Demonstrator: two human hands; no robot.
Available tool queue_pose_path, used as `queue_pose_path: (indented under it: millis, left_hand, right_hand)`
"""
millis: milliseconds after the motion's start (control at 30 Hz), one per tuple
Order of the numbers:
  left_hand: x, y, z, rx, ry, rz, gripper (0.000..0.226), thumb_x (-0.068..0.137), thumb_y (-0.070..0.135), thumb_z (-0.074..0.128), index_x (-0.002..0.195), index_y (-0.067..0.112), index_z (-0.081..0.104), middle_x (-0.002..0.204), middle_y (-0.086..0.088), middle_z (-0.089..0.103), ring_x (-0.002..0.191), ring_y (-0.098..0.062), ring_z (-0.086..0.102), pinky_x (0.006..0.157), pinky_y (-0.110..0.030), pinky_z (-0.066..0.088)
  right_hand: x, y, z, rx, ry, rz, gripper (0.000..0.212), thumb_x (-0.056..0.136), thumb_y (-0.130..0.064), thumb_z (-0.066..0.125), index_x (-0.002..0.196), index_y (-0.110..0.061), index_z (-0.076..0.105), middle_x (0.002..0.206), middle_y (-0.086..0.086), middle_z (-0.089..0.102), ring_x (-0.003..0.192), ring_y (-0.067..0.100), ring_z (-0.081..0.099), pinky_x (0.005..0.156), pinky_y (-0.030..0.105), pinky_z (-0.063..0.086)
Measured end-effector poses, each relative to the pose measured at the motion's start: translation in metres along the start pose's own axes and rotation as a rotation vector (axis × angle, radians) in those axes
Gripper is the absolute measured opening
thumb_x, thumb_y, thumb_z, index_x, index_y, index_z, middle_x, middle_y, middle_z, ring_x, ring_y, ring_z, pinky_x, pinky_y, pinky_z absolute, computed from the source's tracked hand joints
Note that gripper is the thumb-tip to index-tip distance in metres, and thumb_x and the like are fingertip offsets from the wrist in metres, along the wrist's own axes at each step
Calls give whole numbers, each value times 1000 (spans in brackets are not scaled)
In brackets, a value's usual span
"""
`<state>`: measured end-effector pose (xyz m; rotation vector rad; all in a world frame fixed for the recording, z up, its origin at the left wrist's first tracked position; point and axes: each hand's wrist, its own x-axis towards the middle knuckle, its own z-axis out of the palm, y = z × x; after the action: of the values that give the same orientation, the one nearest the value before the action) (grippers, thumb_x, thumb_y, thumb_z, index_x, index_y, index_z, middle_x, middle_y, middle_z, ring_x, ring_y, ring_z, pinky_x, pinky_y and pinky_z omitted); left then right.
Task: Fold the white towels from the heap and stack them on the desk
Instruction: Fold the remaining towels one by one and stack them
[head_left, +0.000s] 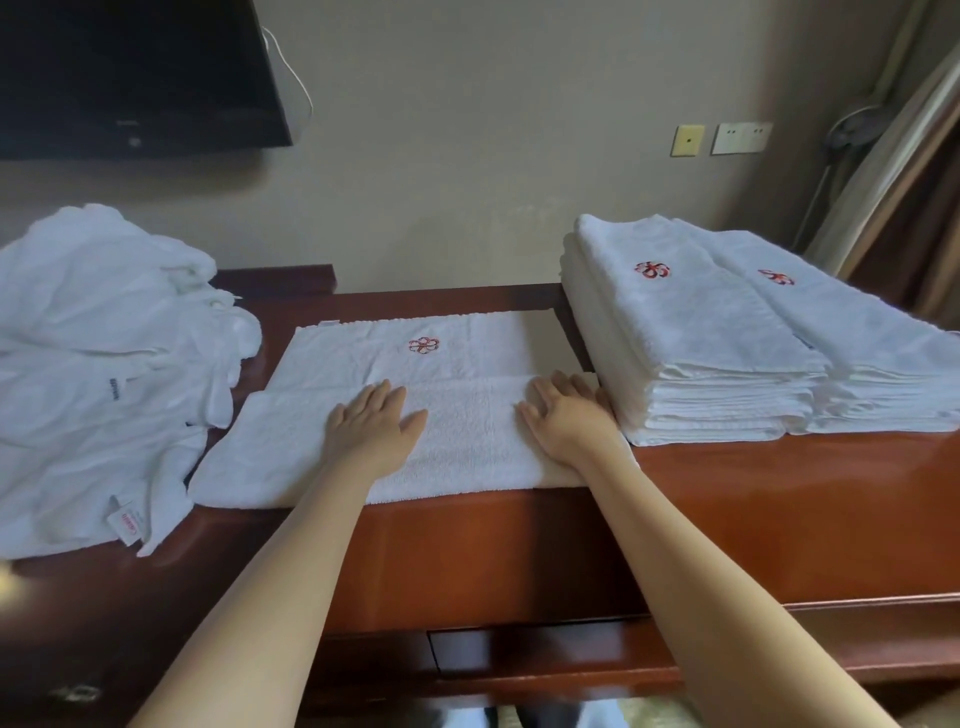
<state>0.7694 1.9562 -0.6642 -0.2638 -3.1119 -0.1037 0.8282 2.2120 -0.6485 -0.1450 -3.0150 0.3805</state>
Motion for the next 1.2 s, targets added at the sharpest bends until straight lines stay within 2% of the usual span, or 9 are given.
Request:
queue_pose_path:
  millis: [200,300,467,533,700,800,900,1033,1200]
  left_hand:
    - [-10,7,1,19,-22,-81,72,87,71,1,151,40,2,160,15,-6,148,-17,-7,112,-60,1]
    - [-11,7,1,-4,-11,-84,75,84,73,1,151,40,3,160,15,-5,148,-17,-7,111,-62,1]
    - [-5,5,-7,-29,-20,-79,71,87,71,11,150,38,13,160,12,6,148,-17,2,111,-58,9]
    - [3,-6,-16,-56,-9,-100,68,91,66,16,150,33,20,159,6,16,147,-20,11,111,-55,14]
    - [35,-37,-32,-181,43,-265,52,96,47,35,136,14,42,139,-11,42,127,-34,40,101,-46,32]
    - [66,-41,-33,-192,136,-232,44,96,36,44,132,10,45,136,-12,42,121,-33,44,94,-41,40]
    - [110,-43,-35,-229,163,-172,40,96,24,48,132,6,46,140,-12,38,117,-33,48,92,-38,43]
    - [169,-49,-40,-205,158,-159,35,95,20,47,127,6,49,134,-12,40,97,-34,57,84,-42,52]
    - [214,-60,-34,-59,68,-185,37,96,19,45,131,8,50,136,-11,42,111,-33,53,88,-41,49]
  right_hand:
    - [-6,2,-4,1,-41,3,54,99,-50,25,146,-24,28,158,4,20,145,27,14,116,53,12]
    - [-3,-3,-7,-82,-39,20,50,100,-46,26,143,-21,34,152,6,31,141,29,22,114,53,16]
    - [6,-22,-8,-50,-27,-14,45,101,-39,29,141,-19,37,147,5,39,141,26,27,116,52,13]
    - [15,-33,-10,-60,-5,-42,45,101,-39,32,141,-19,38,145,4,42,135,27,35,114,50,22]
    - [61,-47,-13,-27,73,-40,42,101,-35,36,138,-18,43,134,7,53,118,30,50,91,39,40]
    - [96,-48,-9,-22,94,-26,40,100,-31,36,136,-16,44,129,8,56,116,30,50,85,37,41]
    - [133,-45,-3,-20,113,-29,40,99,-28,38,136,-15,45,131,8,55,120,28,47,89,38,43]
    - [179,-35,2,-44,137,-17,39,96,-27,41,133,-15,49,127,9,55,117,30,48,85,37,43]
    - [223,-25,7,-87,65,21,37,100,-30,36,131,-11,46,129,12,46,106,37,56,72,35,39]
